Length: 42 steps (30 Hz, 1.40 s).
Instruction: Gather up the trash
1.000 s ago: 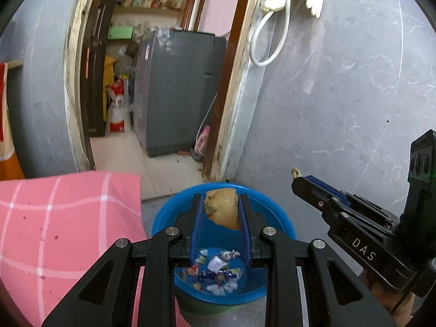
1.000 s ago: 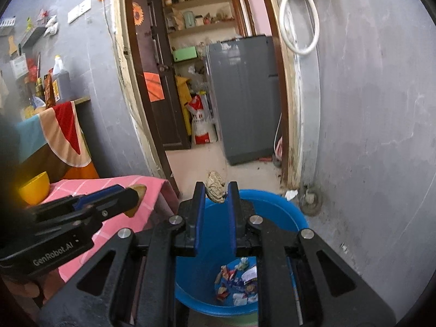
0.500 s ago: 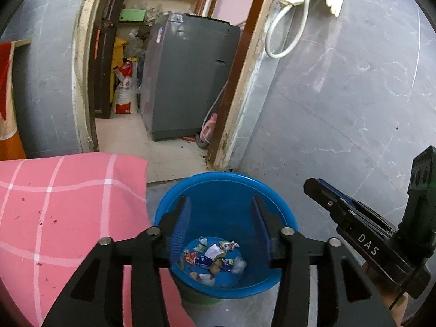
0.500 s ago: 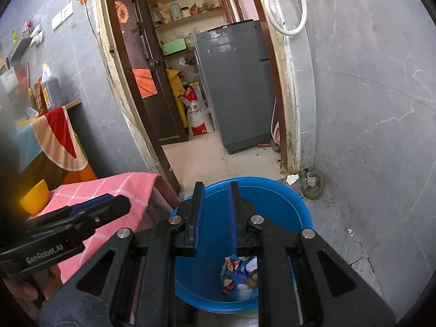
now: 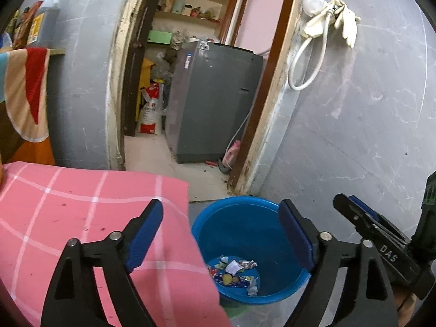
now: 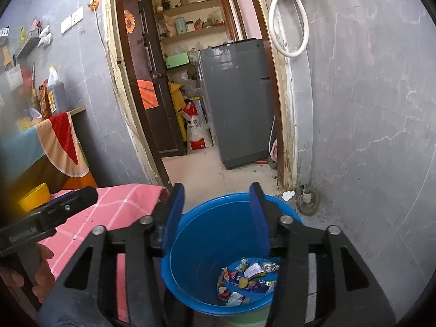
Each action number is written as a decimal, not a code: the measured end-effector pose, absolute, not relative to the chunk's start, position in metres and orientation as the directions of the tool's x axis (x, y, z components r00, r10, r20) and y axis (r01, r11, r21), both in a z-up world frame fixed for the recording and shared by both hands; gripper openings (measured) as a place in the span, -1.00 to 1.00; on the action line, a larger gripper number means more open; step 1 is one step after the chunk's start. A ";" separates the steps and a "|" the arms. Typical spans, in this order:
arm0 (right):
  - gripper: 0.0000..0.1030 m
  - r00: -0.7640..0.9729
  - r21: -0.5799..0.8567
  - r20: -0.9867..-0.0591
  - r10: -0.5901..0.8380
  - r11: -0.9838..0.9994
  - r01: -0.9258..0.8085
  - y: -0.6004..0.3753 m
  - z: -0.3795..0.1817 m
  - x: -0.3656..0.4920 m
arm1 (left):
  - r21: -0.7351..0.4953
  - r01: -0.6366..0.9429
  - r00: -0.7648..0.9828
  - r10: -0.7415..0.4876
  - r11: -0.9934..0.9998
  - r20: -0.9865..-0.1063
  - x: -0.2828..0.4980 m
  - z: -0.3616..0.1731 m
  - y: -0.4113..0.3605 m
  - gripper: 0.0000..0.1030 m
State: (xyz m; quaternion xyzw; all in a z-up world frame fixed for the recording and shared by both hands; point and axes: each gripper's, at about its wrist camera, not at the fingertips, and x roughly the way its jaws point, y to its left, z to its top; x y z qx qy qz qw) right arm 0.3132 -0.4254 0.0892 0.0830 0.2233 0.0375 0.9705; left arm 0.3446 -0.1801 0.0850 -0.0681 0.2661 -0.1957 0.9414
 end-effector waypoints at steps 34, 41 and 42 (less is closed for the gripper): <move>1.00 0.936 0.172 -0.315 0.160 0.979 -0.110 -0.362 0.120 0.180 | -0.185 0.272 0.865 -0.324 0.944 -0.382 0.199 0.102 -0.099 0.96; 1.00 0.952 0.141 -0.271 0.142 0.984 -0.107 -0.350 0.118 0.140 | -0.186 0.235 0.879 -0.290 0.954 -0.378 0.169 0.100 -0.084 0.96; 1.00 0.954 0.136 -0.265 0.139 0.985 -0.106 -0.349 0.117 0.137 | -0.184 0.231 0.883 -0.285 0.955 -0.373 0.163 0.100 -0.082 0.96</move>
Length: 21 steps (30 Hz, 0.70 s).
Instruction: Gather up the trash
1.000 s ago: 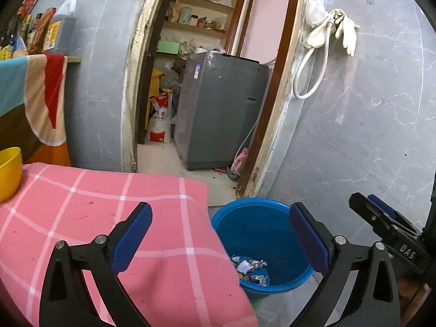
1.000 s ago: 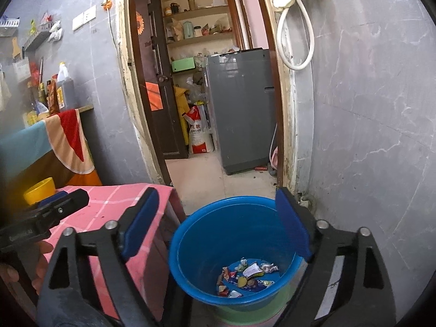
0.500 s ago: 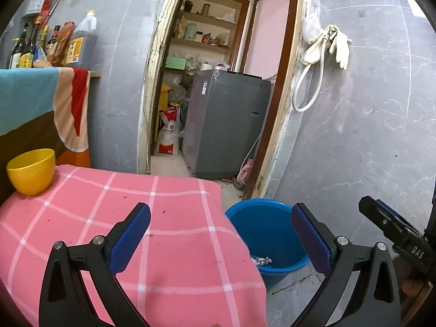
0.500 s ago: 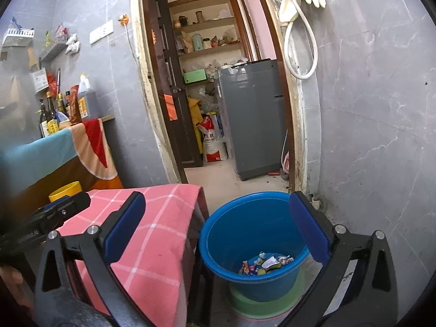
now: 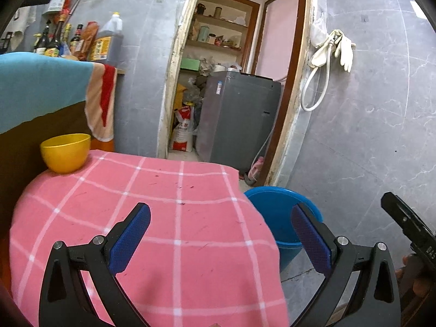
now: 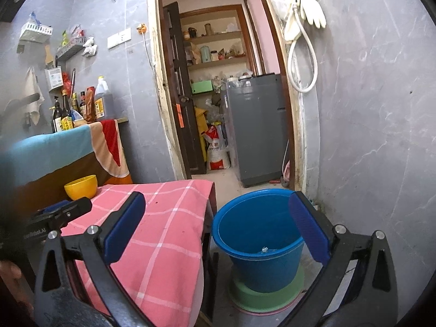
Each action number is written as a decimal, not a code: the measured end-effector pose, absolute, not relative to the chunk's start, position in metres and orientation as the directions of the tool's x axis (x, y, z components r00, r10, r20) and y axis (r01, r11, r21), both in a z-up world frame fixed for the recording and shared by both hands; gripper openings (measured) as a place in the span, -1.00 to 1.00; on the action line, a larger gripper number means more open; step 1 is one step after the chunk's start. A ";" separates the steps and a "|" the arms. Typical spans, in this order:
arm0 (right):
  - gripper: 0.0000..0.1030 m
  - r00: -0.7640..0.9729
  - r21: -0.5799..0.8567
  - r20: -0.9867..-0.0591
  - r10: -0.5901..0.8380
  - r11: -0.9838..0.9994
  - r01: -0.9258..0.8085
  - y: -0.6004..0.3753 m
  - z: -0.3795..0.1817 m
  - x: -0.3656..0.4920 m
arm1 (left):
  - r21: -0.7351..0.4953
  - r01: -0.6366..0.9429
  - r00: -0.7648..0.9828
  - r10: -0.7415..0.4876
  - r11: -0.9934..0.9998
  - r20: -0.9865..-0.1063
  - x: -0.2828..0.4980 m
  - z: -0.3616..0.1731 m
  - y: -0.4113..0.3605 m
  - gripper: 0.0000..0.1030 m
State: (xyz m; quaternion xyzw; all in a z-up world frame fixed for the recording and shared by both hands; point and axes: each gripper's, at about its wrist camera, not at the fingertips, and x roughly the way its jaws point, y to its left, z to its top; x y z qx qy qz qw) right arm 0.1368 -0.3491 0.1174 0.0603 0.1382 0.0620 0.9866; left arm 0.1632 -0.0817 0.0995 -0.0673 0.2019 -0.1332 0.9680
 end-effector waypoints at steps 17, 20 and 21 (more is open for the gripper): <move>1.00 0.978 0.075 -0.198 0.063 0.996 -0.049 -0.325 0.107 0.071 | -0.093 0.172 0.934 -0.193 0.981 -0.300 0.091 0.086 -0.061 0.96; 1.00 0.979 0.077 -0.196 0.060 0.996 -0.046 -0.324 0.105 0.067 | -0.087 0.154 0.942 -0.173 0.984 -0.287 0.082 0.083 -0.060 0.96; 1.00 0.979 0.076 -0.194 0.058 0.996 -0.044 -0.323 0.105 0.065 | -0.084 0.148 0.946 -0.165 0.985 -0.280 0.079 0.082 -0.058 0.96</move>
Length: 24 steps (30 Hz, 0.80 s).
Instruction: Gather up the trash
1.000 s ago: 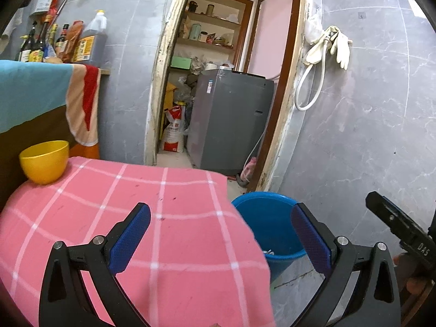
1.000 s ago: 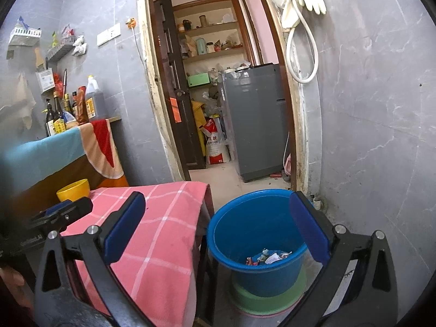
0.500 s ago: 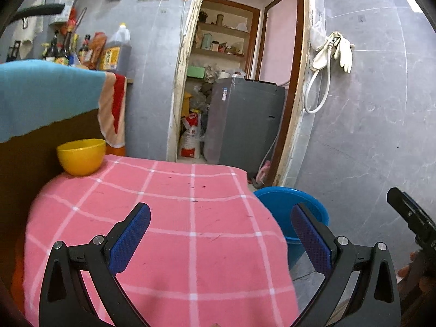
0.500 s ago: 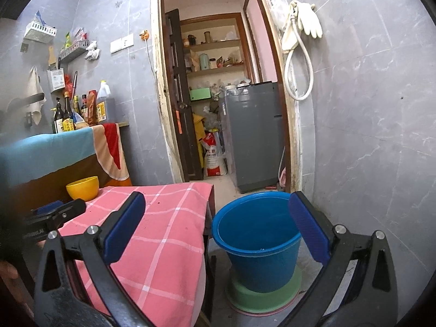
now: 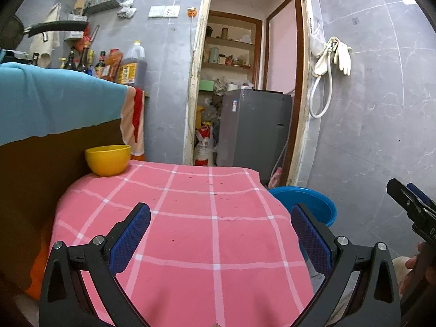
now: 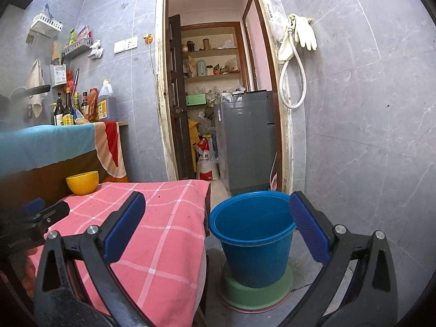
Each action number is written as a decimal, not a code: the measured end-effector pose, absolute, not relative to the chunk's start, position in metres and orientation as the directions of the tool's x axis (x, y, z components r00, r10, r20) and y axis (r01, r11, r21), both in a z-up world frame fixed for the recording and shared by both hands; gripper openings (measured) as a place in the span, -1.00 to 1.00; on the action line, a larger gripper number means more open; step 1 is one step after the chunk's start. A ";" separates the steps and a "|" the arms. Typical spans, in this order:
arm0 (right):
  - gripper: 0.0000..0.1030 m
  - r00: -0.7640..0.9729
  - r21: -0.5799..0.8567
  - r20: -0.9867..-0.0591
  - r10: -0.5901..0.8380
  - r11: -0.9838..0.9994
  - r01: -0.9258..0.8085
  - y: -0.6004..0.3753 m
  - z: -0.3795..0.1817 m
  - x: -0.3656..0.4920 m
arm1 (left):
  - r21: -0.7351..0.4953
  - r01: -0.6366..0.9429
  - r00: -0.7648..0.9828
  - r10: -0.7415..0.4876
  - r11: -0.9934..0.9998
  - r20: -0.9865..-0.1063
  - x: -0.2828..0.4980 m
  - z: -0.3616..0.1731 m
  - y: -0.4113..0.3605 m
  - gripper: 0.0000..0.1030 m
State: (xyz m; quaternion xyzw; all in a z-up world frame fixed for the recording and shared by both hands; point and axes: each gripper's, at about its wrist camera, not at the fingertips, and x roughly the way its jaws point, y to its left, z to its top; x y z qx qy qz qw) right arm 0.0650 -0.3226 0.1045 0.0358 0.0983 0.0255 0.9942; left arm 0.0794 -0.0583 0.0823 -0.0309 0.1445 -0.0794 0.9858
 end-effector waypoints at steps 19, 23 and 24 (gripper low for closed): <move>1.00 0.988 0.049 -0.156 0.023 0.999 -0.016 -0.308 0.090 0.038 | -0.063 0.063 0.971 -0.076 0.996 -0.228 0.043 0.063 -0.051 0.96; 1.00 0.988 0.049 -0.155 0.023 0.999 -0.016 -0.308 0.089 0.038 | -0.059 0.050 0.971 -0.063 0.997 -0.232 0.042 0.058 -0.051 0.96; 1.00 0.988 0.049 -0.153 0.023 0.999 -0.016 -0.307 0.088 0.037 | -0.060 0.046 0.971 -0.059 0.997 -0.231 0.042 0.056 -0.050 0.96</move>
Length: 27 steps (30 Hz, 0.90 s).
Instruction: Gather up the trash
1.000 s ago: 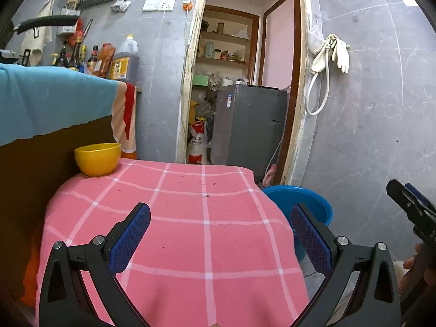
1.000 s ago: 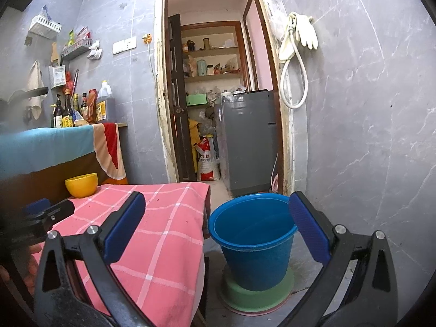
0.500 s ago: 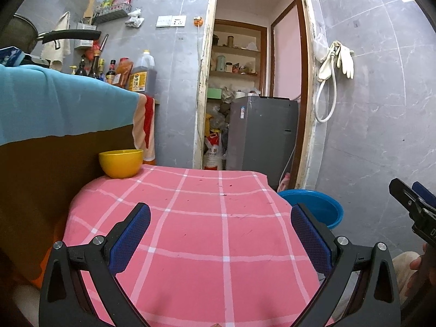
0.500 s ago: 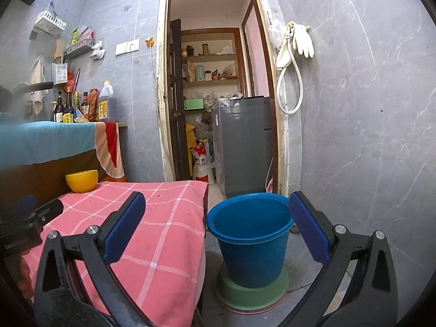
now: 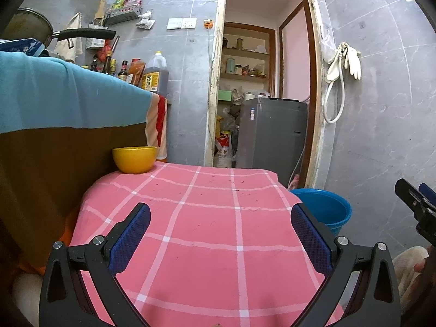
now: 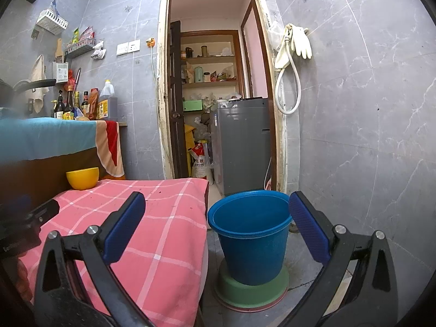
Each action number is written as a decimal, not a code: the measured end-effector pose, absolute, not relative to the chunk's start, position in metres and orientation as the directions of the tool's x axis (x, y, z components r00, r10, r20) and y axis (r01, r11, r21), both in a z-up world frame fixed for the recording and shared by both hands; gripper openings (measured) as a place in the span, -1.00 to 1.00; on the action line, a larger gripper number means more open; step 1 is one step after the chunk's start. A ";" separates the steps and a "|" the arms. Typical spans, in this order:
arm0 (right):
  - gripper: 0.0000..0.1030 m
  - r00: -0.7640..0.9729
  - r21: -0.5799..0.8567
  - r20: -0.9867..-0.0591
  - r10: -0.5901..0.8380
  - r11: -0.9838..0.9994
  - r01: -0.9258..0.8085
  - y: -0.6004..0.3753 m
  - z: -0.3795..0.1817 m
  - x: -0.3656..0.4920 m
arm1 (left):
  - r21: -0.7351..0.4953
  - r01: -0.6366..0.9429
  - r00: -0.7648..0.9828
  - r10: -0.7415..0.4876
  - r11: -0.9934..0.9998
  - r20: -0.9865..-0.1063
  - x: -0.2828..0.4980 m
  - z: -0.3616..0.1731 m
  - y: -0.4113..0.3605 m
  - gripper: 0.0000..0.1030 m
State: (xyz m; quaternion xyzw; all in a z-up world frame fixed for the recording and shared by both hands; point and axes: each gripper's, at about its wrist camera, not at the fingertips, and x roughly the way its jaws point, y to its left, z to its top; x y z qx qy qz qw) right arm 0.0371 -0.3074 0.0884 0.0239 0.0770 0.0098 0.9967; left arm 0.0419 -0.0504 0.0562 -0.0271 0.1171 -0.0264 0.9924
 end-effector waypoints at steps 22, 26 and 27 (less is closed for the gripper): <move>1.00 0.989 0.012 -0.146 0.032 0.999 -0.031 -0.294 0.060 0.038 | -0.059 -0.014 0.977 0.001 0.998 -0.213 0.030 0.027 -0.044 0.96; 1.00 0.986 0.012 -0.164 0.041 0.999 -0.039 -0.293 0.055 0.041 | -0.064 -0.011 0.975 -0.004 0.998 -0.221 0.032 0.023 -0.043 0.96; 1.00 0.985 0.012 -0.170 0.043 0.999 -0.042 -0.293 0.054 0.042 | -0.065 -0.009 0.975 -0.006 0.998 -0.223 0.032 0.022 -0.043 0.96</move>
